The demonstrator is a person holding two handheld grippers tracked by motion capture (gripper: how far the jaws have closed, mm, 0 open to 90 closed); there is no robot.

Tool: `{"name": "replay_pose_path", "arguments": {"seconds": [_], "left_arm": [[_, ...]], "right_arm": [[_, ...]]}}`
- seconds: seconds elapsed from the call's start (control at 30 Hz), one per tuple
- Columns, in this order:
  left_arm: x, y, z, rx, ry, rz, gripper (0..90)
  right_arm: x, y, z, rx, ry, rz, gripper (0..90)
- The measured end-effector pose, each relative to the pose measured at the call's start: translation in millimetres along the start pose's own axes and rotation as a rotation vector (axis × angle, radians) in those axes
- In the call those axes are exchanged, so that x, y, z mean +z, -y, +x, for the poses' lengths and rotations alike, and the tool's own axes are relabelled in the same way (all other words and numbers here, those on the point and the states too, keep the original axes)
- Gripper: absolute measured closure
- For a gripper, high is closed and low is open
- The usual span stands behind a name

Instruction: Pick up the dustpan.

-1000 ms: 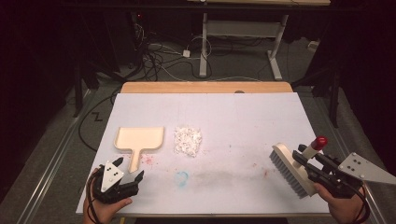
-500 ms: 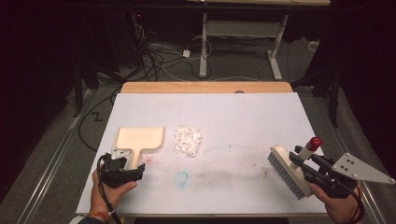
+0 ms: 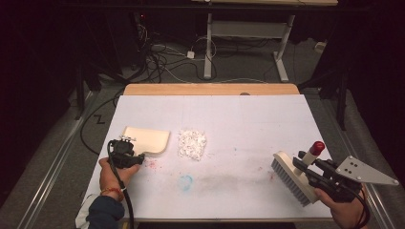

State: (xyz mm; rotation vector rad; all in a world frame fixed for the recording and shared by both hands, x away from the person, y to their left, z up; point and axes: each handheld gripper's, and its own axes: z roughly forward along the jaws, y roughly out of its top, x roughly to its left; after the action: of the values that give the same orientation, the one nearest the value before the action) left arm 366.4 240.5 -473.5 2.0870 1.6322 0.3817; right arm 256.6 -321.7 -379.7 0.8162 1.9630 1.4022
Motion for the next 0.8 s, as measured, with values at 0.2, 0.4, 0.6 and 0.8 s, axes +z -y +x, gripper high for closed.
{"name": "replay_pose_path", "arguments": {"seconds": [0.2, 0.4, 0.6, 0.8], "left_arm": [[1.9, -4.3, 0.3, 0.041, -0.004, 0.007, 62.9], [0.9, -9.7, 5.1, 0.055, 0.014, 0.012, 63.2], [-7.6, -11.0, 14.9, 0.057, 0.034, -0.005, 63.4], [-35.3, -5.7, 8.8, 0.15, -0.017, -0.008, 63.4]], "right_arm": [[3.7, -0.6, 3.2, -0.005, -0.017, 0.016, 70.0], [5.5, -0.6, 2.9, -0.012, -0.02, 0.018, 70.0], [4.4, -0.9, 2.2, -0.016, -0.01, 0.022, 70.0], [3.2, -0.5, 0.2, -0.016, -0.003, 0.018, 70.0]]}}
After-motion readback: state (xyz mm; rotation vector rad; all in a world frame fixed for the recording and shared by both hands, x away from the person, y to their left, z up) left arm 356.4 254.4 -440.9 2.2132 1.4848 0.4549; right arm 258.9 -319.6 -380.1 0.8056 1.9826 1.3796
